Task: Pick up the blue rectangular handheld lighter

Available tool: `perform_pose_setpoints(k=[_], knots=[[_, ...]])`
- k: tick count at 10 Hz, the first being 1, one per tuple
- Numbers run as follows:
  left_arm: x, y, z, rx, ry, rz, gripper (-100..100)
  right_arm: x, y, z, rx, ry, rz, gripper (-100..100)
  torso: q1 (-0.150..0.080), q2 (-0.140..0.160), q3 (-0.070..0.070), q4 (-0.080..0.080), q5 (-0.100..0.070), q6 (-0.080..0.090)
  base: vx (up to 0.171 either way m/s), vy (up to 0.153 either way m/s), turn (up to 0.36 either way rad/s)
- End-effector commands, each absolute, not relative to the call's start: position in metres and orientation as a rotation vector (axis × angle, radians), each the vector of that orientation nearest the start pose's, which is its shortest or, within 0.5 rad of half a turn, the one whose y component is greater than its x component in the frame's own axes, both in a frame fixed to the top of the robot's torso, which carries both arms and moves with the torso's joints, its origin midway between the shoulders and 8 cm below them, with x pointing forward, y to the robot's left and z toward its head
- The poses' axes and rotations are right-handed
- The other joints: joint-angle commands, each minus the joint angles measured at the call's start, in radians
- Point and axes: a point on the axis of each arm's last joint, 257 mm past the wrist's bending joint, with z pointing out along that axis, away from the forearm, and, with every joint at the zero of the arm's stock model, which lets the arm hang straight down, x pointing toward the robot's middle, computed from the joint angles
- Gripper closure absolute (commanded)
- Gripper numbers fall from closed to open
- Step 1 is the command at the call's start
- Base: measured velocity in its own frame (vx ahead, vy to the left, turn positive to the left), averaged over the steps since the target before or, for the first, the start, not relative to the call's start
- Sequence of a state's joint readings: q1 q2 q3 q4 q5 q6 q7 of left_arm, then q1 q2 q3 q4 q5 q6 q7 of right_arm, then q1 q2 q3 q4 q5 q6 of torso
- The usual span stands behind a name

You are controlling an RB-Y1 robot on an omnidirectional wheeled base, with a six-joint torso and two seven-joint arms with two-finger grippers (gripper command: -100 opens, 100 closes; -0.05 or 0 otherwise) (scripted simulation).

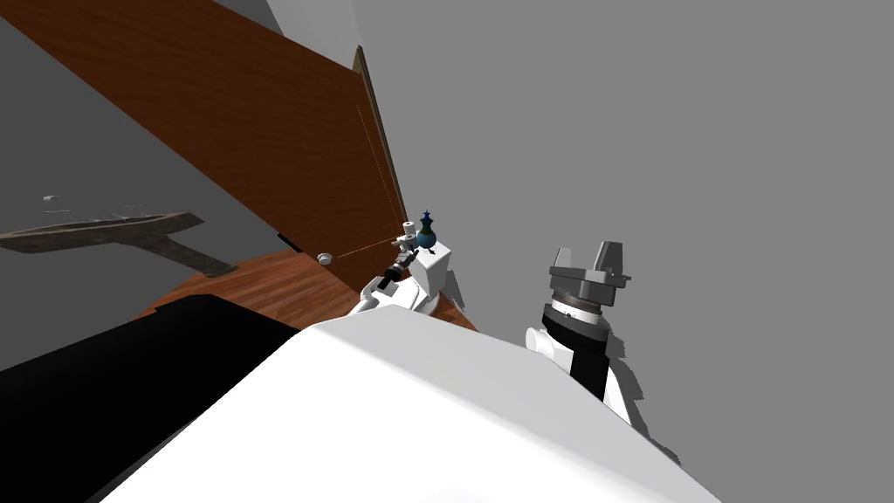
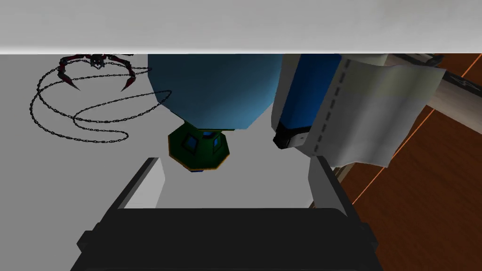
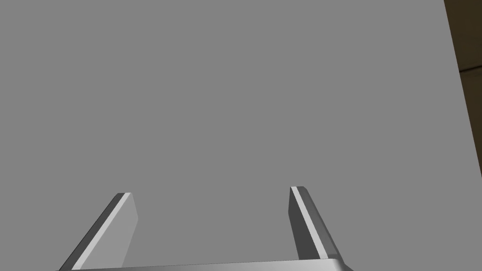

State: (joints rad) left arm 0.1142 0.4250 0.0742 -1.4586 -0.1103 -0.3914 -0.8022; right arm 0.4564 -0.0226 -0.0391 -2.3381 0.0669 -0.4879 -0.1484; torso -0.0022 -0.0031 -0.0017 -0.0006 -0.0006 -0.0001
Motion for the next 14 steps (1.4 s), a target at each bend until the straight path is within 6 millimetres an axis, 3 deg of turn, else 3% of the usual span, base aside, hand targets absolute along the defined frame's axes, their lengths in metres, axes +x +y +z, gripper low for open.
perform_pose_setpoints(k=[1,7,8,9,10,12,13,14], knots=[[0.5,0.388,-0.213,-0.102,1.439,-0.166,-100,0.335,-0.273,0.061,0.58,0.575,1.393,0,0.0,0.0,0.0,0.0,0.0,0.0,0.042,-0.044,0.045],[0.511,0.426,-0.227,-0.041,1.503,-0.013,-100,0.335,-0.273,0.062,0.58,0.575,1.393,0,0.001,0.001,0.001,0.0,0.0,0.0,0.026,-0.026,0.023],[0.51,0.42,-0.226,-0.05,1.496,-0.031,-100,0.335,-0.273,0.062,0.58,0.575,1.393,0,0.001,0.001,0.001,0.0,0.0,0.0,0.009,-0.009,0.005],[0.51,0.421,-0.227,-0.047,1.498,-0.026,0,0.335,-0.273,0.062,0.58,0.575,1.393,0,0.002,0.002,0.001,0.0,0.0,0.0,0.0,0.0,0.0],[0.516,0.434,-0.216,-0.039,1.472,-0.019,-100,0.335,-0.273,0.062,0.58,0.575,1.393,0,0.002,0.003,0.001,0.001,0.0,0.0,-0.028,-0.033,-0.205],[0.513,0.443,-0.232,-0.056,1.504,-0.006,-100,0.335,-0.273,0.062,0.58,0.575,1.393,0,0.0,0.005,0.003,0.001,0.0,0.0,-0.034,-0.03,-0.032],[0.519,0.456,-0.219,-0.048,1.475,0.0,-100,0.335,-0.273,0.062,0.58,0.575,1.393,0,0.001,0.005,0.003,0.001,0.0,0.0,-0.037,-0.027,-0.159],[0.515,0.464,-0.233,-0.064,1.504,0.013,-100,0.336,-0.273,0.062,0.58,0.575,1.393,0,0.001,0.005,0.003,0.001,0.0,0.001,-0.04,-0.027,-0.103]])
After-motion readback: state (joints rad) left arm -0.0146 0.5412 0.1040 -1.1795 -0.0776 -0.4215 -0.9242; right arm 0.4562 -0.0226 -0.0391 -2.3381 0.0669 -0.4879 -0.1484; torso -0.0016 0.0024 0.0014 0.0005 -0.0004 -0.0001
